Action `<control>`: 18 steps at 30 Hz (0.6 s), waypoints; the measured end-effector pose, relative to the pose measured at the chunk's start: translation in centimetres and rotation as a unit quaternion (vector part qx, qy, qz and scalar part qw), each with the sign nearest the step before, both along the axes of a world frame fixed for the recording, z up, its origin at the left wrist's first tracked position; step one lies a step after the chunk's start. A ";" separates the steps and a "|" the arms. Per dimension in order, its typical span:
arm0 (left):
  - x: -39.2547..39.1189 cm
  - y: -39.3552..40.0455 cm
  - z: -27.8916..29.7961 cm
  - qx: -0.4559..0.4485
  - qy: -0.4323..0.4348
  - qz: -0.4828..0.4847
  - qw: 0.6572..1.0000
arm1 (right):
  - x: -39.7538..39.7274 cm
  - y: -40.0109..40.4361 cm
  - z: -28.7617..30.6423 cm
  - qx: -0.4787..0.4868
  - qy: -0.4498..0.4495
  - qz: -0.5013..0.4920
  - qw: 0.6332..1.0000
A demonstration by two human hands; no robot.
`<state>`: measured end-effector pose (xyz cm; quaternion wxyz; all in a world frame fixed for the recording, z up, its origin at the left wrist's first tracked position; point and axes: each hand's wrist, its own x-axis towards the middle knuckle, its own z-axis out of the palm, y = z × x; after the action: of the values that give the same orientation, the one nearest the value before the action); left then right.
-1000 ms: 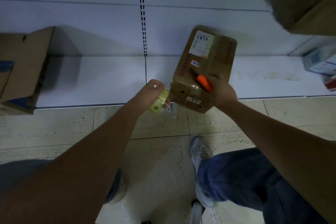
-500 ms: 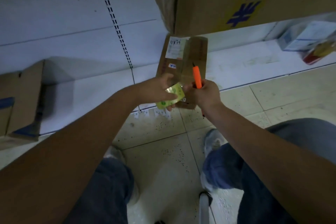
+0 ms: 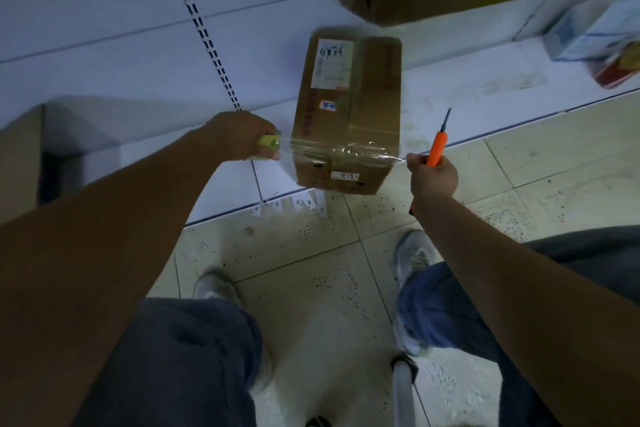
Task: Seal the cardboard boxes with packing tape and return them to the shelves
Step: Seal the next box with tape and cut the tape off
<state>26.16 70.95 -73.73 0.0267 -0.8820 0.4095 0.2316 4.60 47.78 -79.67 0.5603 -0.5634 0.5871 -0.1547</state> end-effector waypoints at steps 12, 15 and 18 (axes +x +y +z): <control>-0.6 -3.6 -5.3 -0.035 -0.019 -0.019 0.999 | 2.7 -2.6 -2.1 0.008 0.173 0.048 0.984; -2.0 -5.3 -5.0 -0.033 0.041 -0.007 0.999 | 2.4 -3.0 -2.3 -0.087 0.112 0.044 0.989; -4.9 -8.1 -5.3 -0.050 0.071 -0.005 0.996 | 3.7 -2.9 -2.1 -0.063 0.105 0.095 0.988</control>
<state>21.29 62.86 -78.99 -0.0454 -0.8614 0.4263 0.2724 8.28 44.83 -81.73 0.4711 -0.6640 0.5756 -0.0767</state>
